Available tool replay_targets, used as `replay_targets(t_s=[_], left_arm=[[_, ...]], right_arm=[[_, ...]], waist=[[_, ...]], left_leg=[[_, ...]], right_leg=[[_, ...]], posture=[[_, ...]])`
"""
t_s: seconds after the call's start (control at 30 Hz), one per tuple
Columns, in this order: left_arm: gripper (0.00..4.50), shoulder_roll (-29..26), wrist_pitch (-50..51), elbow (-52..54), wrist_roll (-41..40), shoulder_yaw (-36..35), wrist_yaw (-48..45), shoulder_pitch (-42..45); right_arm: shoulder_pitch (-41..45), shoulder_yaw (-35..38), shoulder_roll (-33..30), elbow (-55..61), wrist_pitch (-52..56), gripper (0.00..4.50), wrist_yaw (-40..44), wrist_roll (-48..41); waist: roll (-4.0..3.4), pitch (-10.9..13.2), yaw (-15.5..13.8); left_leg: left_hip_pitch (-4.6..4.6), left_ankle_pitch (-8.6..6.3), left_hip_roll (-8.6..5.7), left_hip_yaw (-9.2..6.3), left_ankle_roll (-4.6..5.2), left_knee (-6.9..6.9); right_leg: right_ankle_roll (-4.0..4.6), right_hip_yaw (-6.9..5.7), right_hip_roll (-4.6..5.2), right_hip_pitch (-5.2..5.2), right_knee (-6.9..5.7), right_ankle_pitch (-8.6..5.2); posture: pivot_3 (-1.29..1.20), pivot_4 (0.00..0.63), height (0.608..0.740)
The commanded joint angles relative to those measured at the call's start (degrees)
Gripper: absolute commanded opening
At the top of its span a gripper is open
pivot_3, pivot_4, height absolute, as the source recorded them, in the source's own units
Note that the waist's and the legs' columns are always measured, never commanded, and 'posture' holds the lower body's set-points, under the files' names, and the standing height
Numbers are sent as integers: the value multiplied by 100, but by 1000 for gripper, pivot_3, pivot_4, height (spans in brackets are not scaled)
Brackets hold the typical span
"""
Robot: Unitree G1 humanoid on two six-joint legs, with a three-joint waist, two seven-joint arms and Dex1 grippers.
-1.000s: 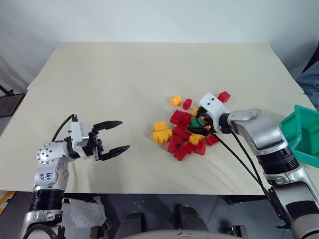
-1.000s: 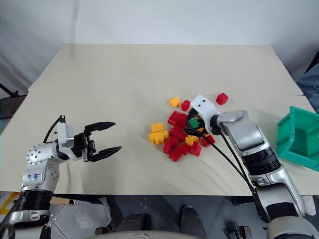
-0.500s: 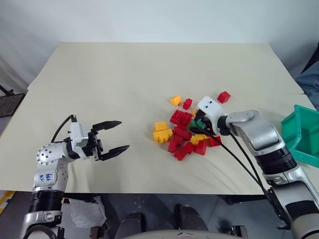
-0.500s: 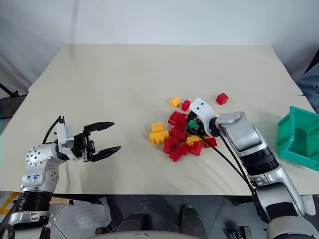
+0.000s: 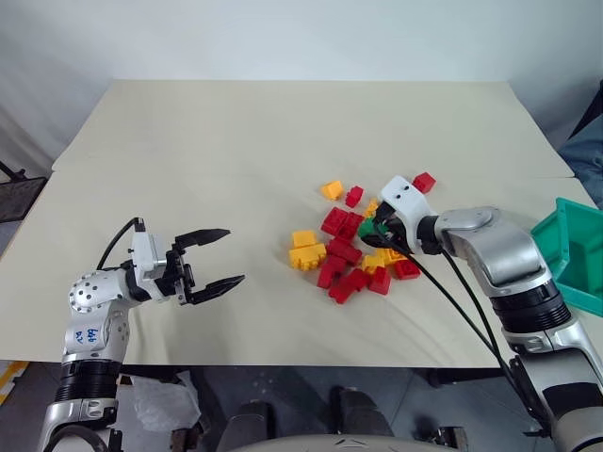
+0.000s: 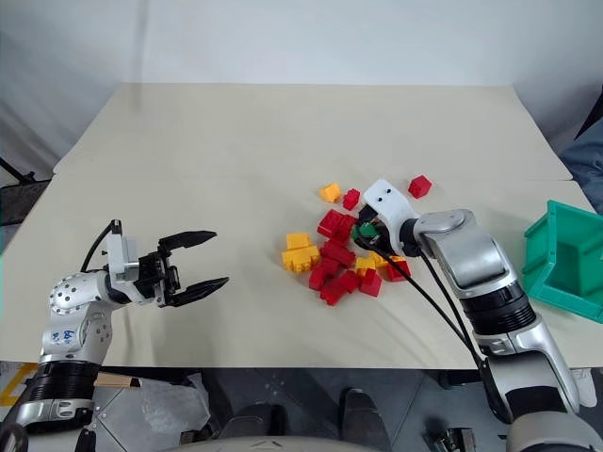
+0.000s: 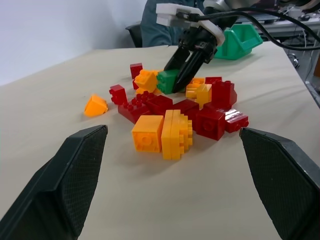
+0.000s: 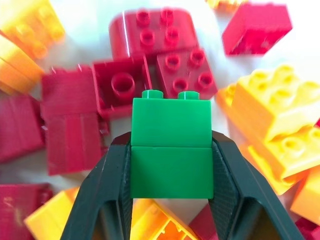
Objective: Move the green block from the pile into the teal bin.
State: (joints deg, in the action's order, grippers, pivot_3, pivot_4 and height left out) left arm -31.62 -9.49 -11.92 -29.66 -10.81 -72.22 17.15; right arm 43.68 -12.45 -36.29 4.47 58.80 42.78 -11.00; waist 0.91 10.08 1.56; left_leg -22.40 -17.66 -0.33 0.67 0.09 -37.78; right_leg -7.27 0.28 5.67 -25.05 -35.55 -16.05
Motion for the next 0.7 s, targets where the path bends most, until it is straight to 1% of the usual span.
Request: replay_targets(t_s=[0.03, 0.07, 0.2, 0.33, 0.4, 0.43, 0.57, 0.7], left_arm=[[4500, 10, -38, 103, -205, -111, -116, -39], [4500, 16, -25, 105, -227, -127, -124, -36], [4500, 37, 134, 124, -380, -122, -217, 6], [4500, 128, 236, 206, -387, 18, -273, 64], [4500, 198, 258, 203, -360, 41, -225, 136], [4500, 226, 262, 186, -341, 58, -222, 167], [4500, 296, 266, 76, -292, 105, -259, 260], [4500, 332, 252, -43, -276, 138, -328, 343]], right_arm=[[120, 428, -124, 484, 241, 1512, 4, -237], [133, 508, -159, 568, 338, 1512, -2, -290], [97, 1223, -630, 1103, 851, 1512, -110, -481], [-293, 1739, -1200, 1554, 1104, 1512, -159, -550], [-596, 2221, -1532, 1768, 1244, 1512, -137, -621], [-757, 2493, -1703, 1833, 1292, 1512, -134, -618], [-1346, 3524, -2398, 1665, 1351, 1512, -203, -479], [-1746, 4059, -2836, 1231, 1195, 1512, -357, -313]], waist=[[0, 0, -1], [0, 0, -1], [-4, 3, -16], [-4, 3, -81], [-4, 3, -110], [-4, 3, -133], [-7, 2, -156], [-8, 2, -137]], left_leg=[[0, 0, 0, 0, 1, 0], [0, 0, 0, 0, 1, 0], [-5, -1, 0, -1, 2, -3], [-6, -6, -1, -4, 4, -4], [-5, -14, -1, -1, 6, -11], [-5, -25, -1, 1, 26, -13], [-6, -33, -3, 11, 39, -19], [11, -38, -3, 13, 48, -24]], right_leg=[[0, 0, 1, 0, 0, 0], [0, 1, 1, 0, 0, 0], [0, 0, 13, -3, 0, 0], [0, -6, 15, 1, 6, 0], [0, -7, 12, 5, 9, 0], [0, -7, 8, 5, 8, 0], [-1, -6, -3, 5, 7, 0], [-1, -8, -7, 33, 16, 1]], posture=[[0, 150, 740], [0, 150, 740], [0, 150, 740], [0, 150, 740], [0, 150, 740], [0, 150, 740], [0, 150, 740], [0, 150, 740]])
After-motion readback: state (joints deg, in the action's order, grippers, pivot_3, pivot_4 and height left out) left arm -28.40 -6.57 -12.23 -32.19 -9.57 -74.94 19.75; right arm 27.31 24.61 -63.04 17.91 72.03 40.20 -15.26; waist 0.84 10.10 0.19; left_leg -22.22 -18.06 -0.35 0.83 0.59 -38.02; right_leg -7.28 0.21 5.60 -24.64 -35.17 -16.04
